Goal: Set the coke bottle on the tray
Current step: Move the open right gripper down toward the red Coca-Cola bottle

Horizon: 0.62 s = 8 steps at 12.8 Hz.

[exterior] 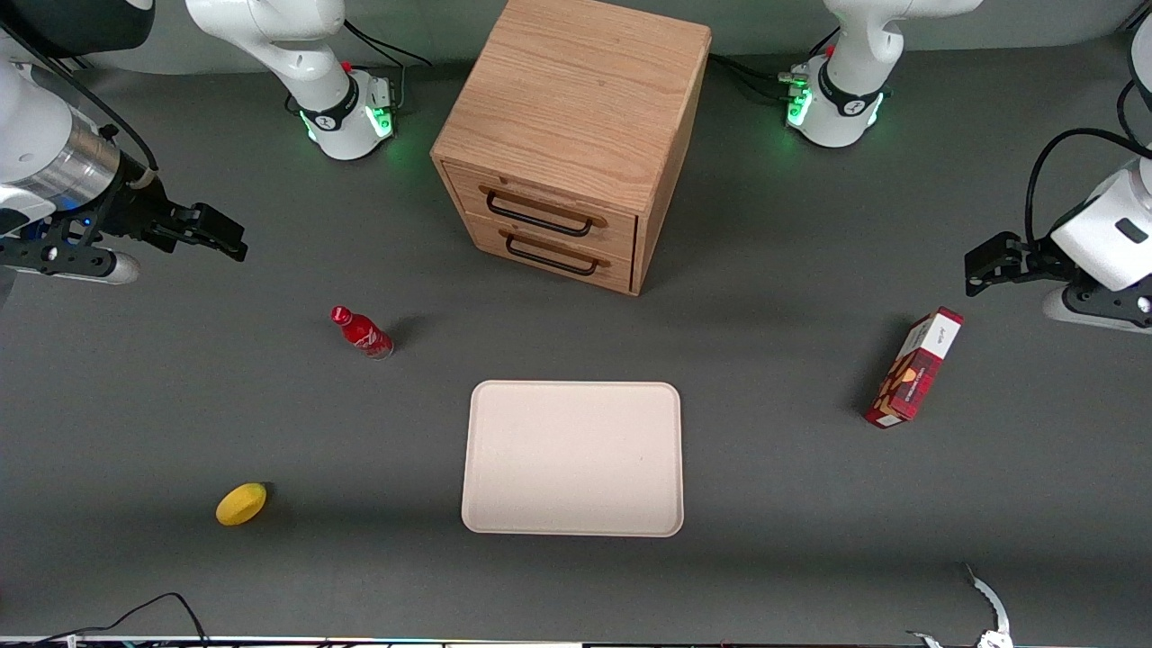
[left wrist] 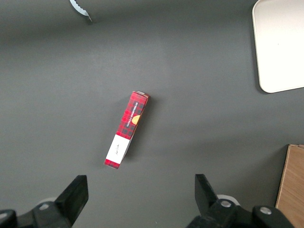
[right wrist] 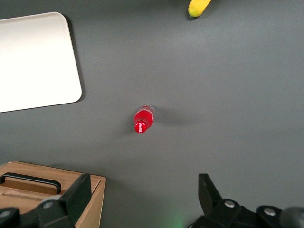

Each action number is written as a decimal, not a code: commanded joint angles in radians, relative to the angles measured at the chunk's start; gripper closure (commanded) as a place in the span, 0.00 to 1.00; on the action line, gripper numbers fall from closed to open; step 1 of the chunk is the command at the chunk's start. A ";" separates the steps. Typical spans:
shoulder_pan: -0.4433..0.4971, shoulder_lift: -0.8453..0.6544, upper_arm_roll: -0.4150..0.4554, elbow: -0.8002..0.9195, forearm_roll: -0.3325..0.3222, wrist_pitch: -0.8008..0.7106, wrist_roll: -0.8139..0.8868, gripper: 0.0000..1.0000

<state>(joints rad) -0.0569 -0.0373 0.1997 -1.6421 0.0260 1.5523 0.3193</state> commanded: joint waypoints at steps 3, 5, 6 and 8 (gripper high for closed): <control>0.014 0.023 -0.014 0.028 0.035 -0.049 -0.031 0.00; 0.023 0.030 -0.005 -0.007 0.057 -0.022 -0.032 0.00; 0.023 0.027 -0.002 -0.069 0.057 0.052 -0.029 0.00; 0.025 0.027 0.004 -0.204 0.057 0.213 -0.025 0.00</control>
<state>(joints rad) -0.0390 -0.0067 0.2050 -1.7293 0.0606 1.6449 0.3084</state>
